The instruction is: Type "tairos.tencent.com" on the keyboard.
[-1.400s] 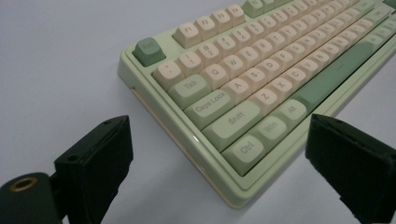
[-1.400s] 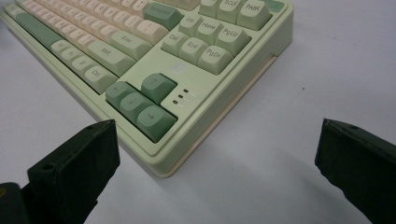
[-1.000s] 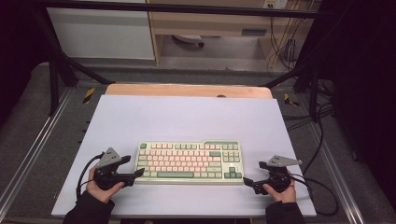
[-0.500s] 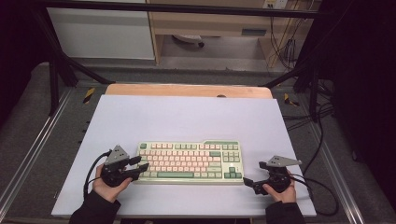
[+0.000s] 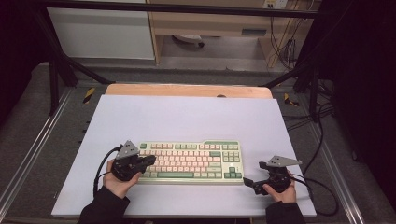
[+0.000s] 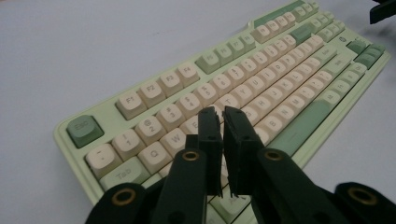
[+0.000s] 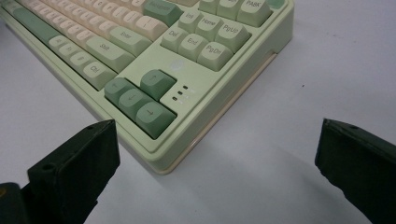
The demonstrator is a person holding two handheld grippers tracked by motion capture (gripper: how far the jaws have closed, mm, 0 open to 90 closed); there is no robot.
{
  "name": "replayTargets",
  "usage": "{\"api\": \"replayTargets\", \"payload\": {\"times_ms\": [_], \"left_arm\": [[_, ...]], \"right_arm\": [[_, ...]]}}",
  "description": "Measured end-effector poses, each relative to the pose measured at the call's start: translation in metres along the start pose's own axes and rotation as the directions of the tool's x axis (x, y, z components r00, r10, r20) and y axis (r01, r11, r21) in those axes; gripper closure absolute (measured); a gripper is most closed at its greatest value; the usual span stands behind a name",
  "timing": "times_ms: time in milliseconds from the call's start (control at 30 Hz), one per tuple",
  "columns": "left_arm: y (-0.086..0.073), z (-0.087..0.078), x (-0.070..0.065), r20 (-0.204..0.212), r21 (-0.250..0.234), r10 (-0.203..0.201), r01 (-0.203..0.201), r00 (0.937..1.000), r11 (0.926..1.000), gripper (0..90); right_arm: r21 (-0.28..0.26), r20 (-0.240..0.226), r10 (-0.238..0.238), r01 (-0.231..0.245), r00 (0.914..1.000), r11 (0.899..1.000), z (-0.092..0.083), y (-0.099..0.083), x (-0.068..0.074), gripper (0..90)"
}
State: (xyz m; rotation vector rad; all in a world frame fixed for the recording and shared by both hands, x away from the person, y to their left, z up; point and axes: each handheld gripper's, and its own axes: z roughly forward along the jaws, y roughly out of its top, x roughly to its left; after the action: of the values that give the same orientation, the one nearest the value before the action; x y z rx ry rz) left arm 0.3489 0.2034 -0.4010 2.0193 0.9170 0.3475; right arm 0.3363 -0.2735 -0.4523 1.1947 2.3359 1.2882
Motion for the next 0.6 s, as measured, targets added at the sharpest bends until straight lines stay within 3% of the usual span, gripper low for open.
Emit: {"api": "replayTargets", "payload": {"times_ms": [267,600], "left_arm": [[0.012,0.018,-0.01,0.035,0.021,0.02,-0.021,0.9992,0.9996,90.0],[0.021,0.039,-0.016,0.032,0.056,0.033,-0.035,0.9989,0.9978,90.0]], "right_arm": [[0.002,-0.003,0.005,-0.005,1.0,1.0,0.0,0.0,0.0,0.4],[0.001,-0.004,0.0,0.0,1.0,1.0,0.001,0.0,0.0,0.4]]}}
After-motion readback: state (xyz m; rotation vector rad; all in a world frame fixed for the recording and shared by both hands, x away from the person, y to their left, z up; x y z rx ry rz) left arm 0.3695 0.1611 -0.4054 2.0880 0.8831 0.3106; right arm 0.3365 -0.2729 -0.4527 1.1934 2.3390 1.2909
